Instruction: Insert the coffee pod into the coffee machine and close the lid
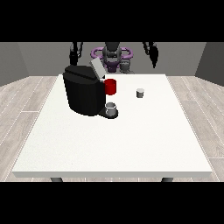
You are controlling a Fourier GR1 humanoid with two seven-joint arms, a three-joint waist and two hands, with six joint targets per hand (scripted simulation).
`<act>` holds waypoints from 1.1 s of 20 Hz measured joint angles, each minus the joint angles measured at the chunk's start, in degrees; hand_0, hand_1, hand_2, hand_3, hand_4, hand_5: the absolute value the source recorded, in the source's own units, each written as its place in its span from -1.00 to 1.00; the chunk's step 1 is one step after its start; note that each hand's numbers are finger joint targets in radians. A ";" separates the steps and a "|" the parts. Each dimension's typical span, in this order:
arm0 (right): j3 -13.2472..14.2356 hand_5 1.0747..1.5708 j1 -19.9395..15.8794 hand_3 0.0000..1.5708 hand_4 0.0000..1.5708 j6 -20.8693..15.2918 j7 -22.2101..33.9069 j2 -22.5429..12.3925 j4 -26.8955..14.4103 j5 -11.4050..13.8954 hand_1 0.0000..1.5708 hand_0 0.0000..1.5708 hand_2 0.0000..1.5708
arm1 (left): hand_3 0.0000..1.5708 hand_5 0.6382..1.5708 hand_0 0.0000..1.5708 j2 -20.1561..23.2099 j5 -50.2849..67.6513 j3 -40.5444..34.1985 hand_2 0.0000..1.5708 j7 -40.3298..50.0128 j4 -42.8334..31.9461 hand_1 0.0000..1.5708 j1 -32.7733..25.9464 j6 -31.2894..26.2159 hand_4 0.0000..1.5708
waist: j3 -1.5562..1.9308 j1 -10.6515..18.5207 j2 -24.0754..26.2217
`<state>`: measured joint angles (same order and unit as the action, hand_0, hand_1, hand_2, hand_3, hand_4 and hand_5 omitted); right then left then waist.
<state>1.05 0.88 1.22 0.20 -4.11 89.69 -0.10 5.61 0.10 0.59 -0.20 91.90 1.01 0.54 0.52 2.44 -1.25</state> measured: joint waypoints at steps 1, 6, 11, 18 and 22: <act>0.01 1.00 0.38 -1.00 -0.84 -0.23 0.20 0.16 -0.38 0.16 -1.00 -1.00 -1.00 | -1.00 1.00 -1.00 -0.13 -0.08 0.36 -1.00 -0.09 0.36 -1.00 -1.07 -0.31 -0.73 | -0.11 -0.06 0.81; -0.32 1.00 1.09 -1.00 -0.84 0.05 -0.13 0.21 -1.31 0.75 -1.00 -1.00 -1.00 | -1.00 1.00 -1.00 -0.87 -1.34 1.73 -1.00 -5.57 -0.90 -1.00 -2.35 -1.52 -0.73 | -0.40 -1.46 2.15; 2.26 1.00 -0.65 -1.00 -0.82 -4.22 -3.35 2.25 -0.15 0.32 -1.00 -1.00 -1.00 | -1.00 1.00 -1.00 3.67 -4.37 0.09 -1.00 -5.61 -2.63 -1.00 0.92 -2.46 -1.00 | -0.48 -4.27 1.41; 2.28 1.00 -2.13 -1.00 -0.78 -5.02 -5.20 3.09 0.70 -0.06 -1.00 -1.00 -1.00 | -1.00 1.00 -1.00 8.36 -3.84 -4.25 -1.00 -0.85 -10.13 -1.00 8.65 -5.70 -1.00 | -0.51 -7.30 -1.30; 1.88 1.00 -3.53 -1.00 -0.71 -4.50 -5.75 3.14 1.12 -0.50 -1.00 -1.00 -1.00 | -1.00 1.00 -1.00 10.53 -4.72 -5.88 -1.00 -0.76 -16.36 -1.00 12.70 -6.96 -1.00 | -0.53 -8.84 -3.54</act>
<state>2.93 -2.65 -3.27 -5.55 -0.98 90.81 -0.59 16.15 -4.62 -5.29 -0.96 75.53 13.71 -6.42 -0.01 -6.40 -4.79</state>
